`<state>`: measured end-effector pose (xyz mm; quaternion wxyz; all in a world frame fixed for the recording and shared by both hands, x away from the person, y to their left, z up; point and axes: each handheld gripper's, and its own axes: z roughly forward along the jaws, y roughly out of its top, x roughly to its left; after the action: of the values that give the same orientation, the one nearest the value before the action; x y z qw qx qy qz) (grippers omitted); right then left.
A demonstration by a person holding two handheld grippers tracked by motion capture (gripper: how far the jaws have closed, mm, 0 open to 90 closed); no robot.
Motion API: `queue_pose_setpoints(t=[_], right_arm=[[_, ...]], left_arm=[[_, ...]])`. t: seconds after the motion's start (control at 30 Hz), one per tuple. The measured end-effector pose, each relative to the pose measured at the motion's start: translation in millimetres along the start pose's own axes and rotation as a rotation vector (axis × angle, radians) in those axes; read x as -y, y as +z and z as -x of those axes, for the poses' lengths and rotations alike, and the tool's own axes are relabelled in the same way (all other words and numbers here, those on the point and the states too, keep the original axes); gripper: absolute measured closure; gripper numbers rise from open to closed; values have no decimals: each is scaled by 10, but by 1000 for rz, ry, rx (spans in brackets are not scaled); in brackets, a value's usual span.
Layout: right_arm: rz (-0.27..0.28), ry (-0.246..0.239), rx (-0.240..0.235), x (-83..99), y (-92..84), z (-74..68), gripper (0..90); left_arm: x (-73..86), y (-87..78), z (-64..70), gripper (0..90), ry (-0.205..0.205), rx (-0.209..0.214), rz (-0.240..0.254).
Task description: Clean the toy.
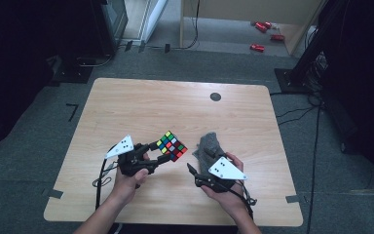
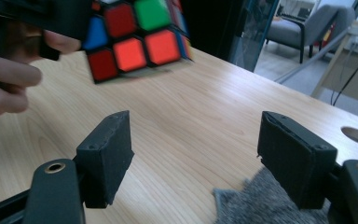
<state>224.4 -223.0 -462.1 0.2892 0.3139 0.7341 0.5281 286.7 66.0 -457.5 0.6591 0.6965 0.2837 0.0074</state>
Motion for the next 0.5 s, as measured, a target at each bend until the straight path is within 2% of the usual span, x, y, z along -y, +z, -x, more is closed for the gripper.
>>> queue_pose_setpoints(t=[0.17, 0.23, 0.33, 0.5], right_arm=[[15, -38, -27, -17, 42, -132, 268], [19, -55, -36, -18, 57, -166, 269], [18, -68, -29, -11, 81, -200, 272], [15, -92, -5, 5, 109, -232, 277]], left_arm=[[17, 75, 34, 352, -14, 16, -39], [26, 99, 35, 352, -35, 24, -50], [38, 127, 38, 352, -64, 35, -63], [51, 161, 57, 352, -81, 47, -76]])
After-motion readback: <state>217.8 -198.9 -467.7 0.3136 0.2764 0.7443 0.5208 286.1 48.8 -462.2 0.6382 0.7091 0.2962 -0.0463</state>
